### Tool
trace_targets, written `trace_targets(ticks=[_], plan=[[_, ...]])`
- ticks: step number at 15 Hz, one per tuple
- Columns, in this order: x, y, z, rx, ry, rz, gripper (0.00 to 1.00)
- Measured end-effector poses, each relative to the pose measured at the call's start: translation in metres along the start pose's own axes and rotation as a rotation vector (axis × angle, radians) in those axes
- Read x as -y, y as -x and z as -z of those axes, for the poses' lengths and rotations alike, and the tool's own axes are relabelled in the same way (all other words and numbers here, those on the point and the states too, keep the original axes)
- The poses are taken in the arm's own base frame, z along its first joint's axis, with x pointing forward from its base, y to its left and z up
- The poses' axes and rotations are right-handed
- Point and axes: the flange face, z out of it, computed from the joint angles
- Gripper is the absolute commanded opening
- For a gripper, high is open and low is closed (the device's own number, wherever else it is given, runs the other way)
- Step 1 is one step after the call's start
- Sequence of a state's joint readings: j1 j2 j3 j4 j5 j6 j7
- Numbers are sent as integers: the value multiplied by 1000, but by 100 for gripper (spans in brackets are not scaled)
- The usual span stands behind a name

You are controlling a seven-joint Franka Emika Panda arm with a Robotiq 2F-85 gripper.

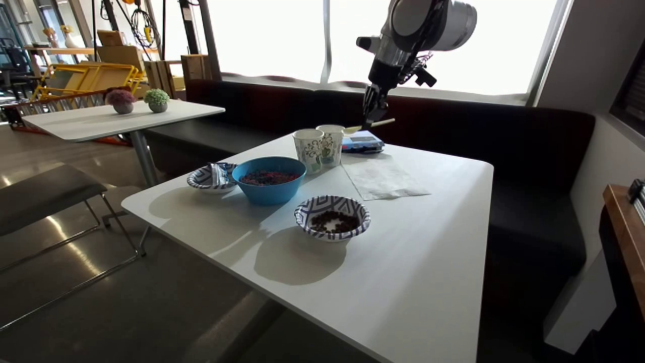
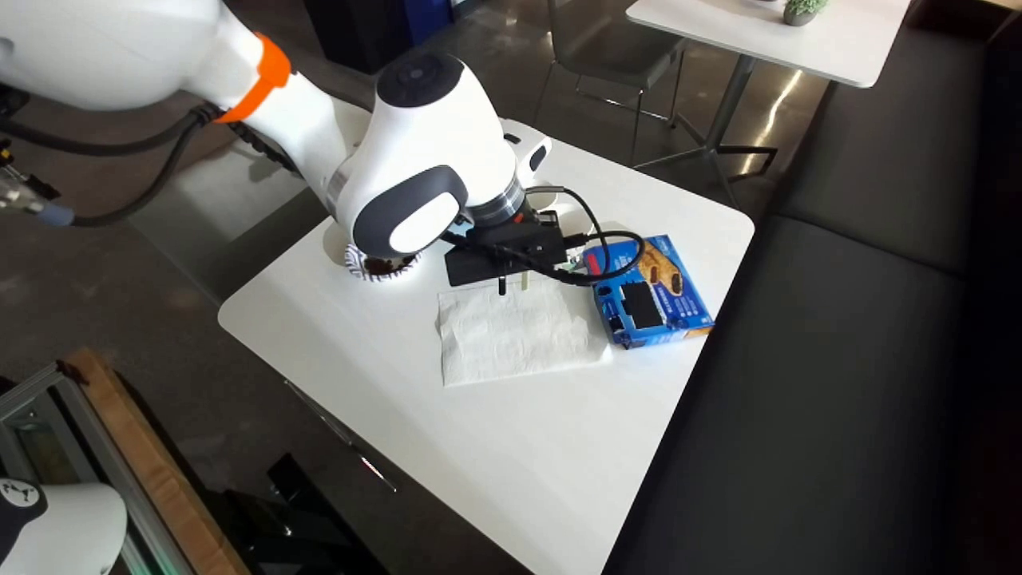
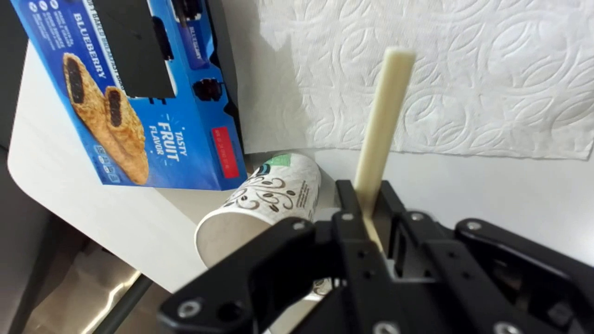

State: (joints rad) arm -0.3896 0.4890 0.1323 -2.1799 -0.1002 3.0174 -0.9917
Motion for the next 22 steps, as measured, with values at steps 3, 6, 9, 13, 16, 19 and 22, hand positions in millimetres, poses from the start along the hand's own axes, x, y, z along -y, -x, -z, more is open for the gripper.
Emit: trace_targets(ticks=[3, 6, 9, 13, 16, 19, 22], plan=[[1, -4, 1, -8, 0, -1, 4], [1, -6, 1, -12, 0, 1, 4], [8, -10, -1, -35, -20, -5, 4], [14, -5, -6, -78, -42, -21, 4], [15, 10, -14, -102, -59, -35, 4], [12, 32, -25, -131, -76, -51, 4], [12, 55, -38, -169, -107, -66, 4]])
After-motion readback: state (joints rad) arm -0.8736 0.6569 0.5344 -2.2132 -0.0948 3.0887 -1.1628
